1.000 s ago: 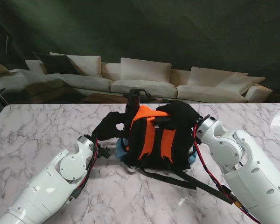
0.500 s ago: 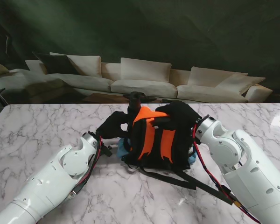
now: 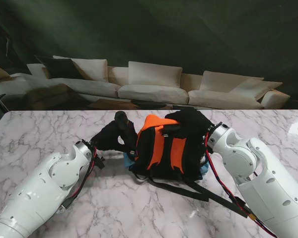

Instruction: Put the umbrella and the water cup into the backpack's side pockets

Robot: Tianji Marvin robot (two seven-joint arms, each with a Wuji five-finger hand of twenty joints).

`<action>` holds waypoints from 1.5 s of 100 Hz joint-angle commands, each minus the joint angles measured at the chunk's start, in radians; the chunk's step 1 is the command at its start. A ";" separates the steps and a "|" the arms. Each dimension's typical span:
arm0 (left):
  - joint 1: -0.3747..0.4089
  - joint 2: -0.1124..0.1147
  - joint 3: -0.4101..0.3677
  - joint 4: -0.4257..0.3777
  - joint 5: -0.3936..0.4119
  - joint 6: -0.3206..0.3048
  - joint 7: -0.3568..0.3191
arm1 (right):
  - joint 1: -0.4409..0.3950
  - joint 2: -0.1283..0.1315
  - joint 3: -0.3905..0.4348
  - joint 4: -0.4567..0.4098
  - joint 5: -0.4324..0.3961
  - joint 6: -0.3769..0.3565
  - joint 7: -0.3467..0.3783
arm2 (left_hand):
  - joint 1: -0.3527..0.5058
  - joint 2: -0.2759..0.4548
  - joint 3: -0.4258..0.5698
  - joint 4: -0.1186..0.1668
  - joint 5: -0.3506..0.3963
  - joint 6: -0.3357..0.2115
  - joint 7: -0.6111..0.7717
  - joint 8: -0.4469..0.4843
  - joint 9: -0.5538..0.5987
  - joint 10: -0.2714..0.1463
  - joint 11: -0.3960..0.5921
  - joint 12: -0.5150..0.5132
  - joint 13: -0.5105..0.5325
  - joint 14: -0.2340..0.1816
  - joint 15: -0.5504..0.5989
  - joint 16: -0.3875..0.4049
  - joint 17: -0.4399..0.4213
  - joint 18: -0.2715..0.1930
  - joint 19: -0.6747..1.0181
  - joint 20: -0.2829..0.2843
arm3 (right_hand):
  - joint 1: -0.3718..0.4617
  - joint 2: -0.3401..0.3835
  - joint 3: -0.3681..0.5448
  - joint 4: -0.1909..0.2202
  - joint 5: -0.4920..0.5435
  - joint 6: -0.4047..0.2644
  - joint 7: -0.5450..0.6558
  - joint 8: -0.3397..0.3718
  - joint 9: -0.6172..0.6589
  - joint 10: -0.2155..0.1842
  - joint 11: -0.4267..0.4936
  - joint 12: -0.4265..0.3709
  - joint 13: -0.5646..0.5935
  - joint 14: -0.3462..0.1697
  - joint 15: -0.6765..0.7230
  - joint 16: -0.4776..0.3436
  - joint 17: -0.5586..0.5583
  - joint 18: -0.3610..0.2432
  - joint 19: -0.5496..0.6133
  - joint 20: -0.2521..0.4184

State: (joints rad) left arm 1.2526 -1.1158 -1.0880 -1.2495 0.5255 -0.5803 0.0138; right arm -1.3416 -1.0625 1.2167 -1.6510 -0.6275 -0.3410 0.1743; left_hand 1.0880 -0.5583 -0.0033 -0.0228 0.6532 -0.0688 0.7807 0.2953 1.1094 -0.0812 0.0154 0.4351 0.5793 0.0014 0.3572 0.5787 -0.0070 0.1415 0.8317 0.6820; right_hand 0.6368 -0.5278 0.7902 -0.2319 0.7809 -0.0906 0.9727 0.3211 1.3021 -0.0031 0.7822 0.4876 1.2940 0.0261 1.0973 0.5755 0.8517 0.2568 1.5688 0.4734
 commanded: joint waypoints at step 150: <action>-0.168 0.050 0.161 -0.050 0.044 0.185 -0.247 | 0.009 -0.004 -0.018 0.004 0.021 -0.026 0.000 | 0.110 0.172 0.212 0.089 0.115 -0.057 0.023 0.286 0.031 0.070 0.142 0.309 0.038 0.102 0.069 0.133 0.015 0.037 0.031 0.019 | 0.106 0.070 0.060 0.005 0.010 -0.167 0.022 0.018 0.002 -0.024 -0.012 0.009 0.025 -0.023 0.000 0.004 -0.010 -0.013 0.003 -0.003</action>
State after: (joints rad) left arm 1.0866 -1.0732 -0.9253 -1.2829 0.5588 -0.3986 -0.1794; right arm -1.3306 -1.0625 1.1991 -1.6428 -0.6090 -0.3636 0.1781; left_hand 1.1006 -0.5586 -0.0035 -0.0228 0.6500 -0.0943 0.7214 0.5259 1.0513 -0.0827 0.0114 0.6650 0.6306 0.1025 0.4103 0.7041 0.0303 0.1650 0.8589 0.6826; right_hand 0.6368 -0.5278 0.7898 -0.2319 0.7810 -0.0906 0.9727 0.3211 1.3020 -0.0031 0.7822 0.4876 1.2940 0.0261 1.0876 0.5755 0.8460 0.2567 1.5673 0.4734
